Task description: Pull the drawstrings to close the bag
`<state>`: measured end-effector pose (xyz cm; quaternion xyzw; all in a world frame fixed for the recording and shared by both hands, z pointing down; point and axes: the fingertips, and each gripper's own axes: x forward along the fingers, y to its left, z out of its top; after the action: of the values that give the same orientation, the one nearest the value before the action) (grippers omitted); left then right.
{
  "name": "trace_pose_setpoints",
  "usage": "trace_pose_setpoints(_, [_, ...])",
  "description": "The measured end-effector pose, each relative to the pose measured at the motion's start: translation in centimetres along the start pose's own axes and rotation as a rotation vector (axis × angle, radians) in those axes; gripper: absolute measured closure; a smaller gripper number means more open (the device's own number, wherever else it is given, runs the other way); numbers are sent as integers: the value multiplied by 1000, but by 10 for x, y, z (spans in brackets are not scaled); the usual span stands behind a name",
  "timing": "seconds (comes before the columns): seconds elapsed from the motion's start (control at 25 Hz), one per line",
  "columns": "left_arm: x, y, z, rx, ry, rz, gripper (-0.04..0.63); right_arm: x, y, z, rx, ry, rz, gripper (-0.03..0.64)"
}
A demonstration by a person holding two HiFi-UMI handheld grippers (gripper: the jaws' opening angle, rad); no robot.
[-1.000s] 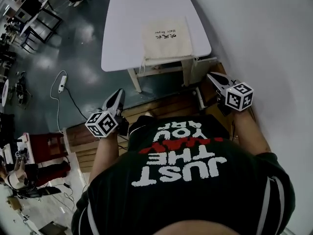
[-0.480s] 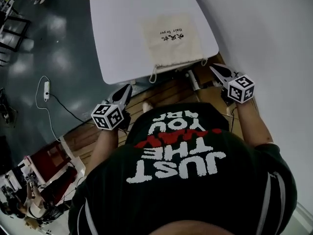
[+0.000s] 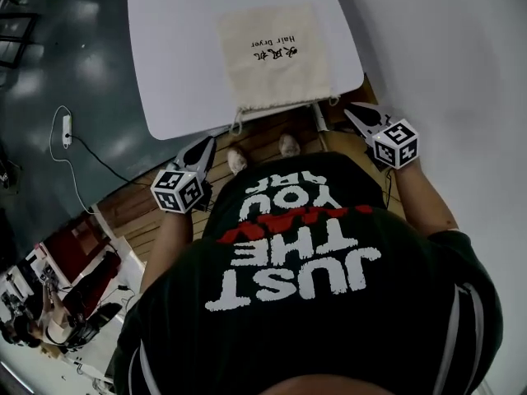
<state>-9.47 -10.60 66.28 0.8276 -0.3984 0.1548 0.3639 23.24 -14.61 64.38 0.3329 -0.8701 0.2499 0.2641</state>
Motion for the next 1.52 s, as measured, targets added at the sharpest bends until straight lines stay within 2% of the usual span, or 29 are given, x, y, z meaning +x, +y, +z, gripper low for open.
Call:
trace_pose_setpoints(0.08, [13,4,-14,-5,27,2,595,19,-7,-14,-9,32,38,584])
trace_pose_setpoints(0.16, [20,5,-21,-27,42,-16,592,34,-9,-23,-14,61,65,519])
trace_pose_setpoints(0.24, [22,4,-23,-34,40,-33,542,43,-9,-30,-18,82,78,495])
trace_pose_setpoints(0.4, [26,2,-31,-22,38,-52,442,54,-9,-39,-22,95,80,483])
trace_pose_setpoints(0.56, [35,9,-39,-25,54,-31,422,62,-10,-40,-7,76,42,483])
trace_pose_setpoints(0.8, [44,-7,-27,-45,20,-119,414,67,-5,-36,2,71,21,483])
trace_pose_setpoints(1.04, [56,-15,-24,-67,8,-140,419,72,-3,-35,15,63,-2,485])
trace_pose_setpoints(1.12, [54,-16,-22,-67,-5,-131,486,73,-3,-32,21,52,-15,490])
trace_pose_setpoints(1.2, [52,-13,-19,-54,-11,-101,584,73,-6,-30,20,46,-41,545])
trace_pose_setpoints(1.28, [50,-11,-17,-41,-11,-76,586,69,-11,-31,15,49,-73,595])
trace_pose_setpoints(1.4, [41,-9,-14,-6,-10,-38,588,60,-17,-32,9,58,-123,601])
trace_pose_setpoints(1.52, [32,-3,-4,60,-11,15,588,51,-23,-29,-45,86,-198,603])
